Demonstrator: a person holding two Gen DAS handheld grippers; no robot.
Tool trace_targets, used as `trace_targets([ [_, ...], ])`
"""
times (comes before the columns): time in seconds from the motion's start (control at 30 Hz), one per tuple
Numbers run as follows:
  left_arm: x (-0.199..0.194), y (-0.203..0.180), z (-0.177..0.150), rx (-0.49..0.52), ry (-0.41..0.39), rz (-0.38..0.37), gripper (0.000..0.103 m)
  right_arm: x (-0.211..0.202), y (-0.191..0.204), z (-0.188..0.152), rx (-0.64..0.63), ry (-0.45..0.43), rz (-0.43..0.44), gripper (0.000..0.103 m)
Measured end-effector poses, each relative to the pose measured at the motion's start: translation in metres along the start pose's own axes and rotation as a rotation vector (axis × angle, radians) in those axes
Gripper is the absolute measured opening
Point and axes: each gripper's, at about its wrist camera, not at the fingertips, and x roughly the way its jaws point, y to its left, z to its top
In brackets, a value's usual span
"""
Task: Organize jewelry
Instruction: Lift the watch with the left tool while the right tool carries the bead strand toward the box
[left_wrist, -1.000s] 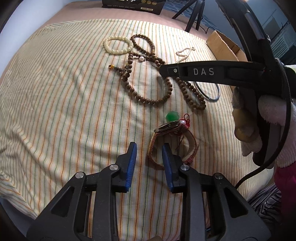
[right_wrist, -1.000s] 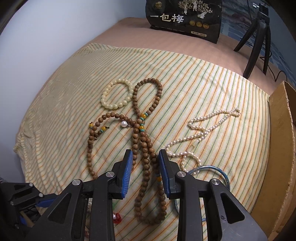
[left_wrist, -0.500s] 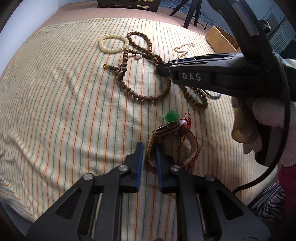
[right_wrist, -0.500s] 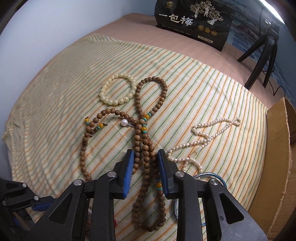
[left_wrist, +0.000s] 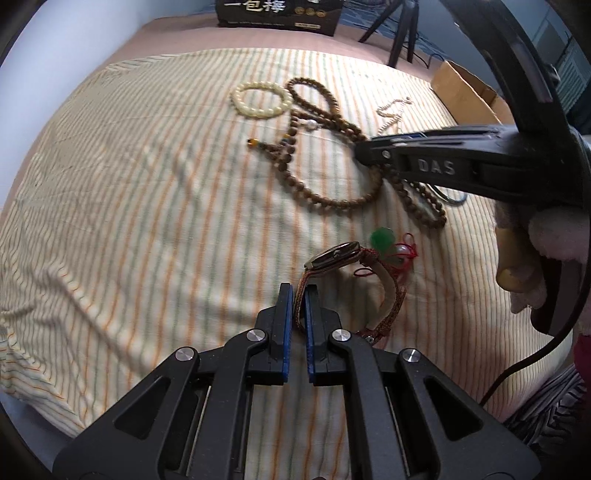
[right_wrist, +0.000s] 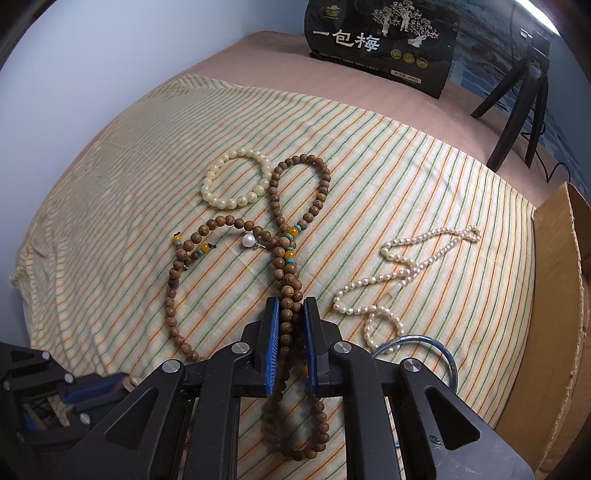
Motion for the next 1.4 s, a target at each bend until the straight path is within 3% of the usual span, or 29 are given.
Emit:
trace_targets([
  [0.5,-0.024,0.015,0.008,-0.042,-0.079,0.006,0.004,-0.021,-0.001,0.002,0.038,-0.055,0.063,0.011],
  [0.87,-0.057,0.017,0.014,-0.048,-0.176,-0.001,0.004,-0.070,-0.002,0.005,0.043,-0.165,0.063,0.011],
  [0.93,-0.063,0.017,0.016,-0.050,-0.193,-0.003,0.004,-0.079,-0.003,0.005,0.044,-0.183,0.059,0.005],
  [1.1,-0.070,0.009,0.023,-0.038,-0.234,0.009,0.004,-0.106,-0.007,-0.002,0.049,-0.232,0.051,0.005],
  [1.4,-0.073,0.011,0.027,-0.058,-0.242,0.006,0.004,-0.088,-0.015,-0.012,0.079,-0.182,0.058,0.005],
])
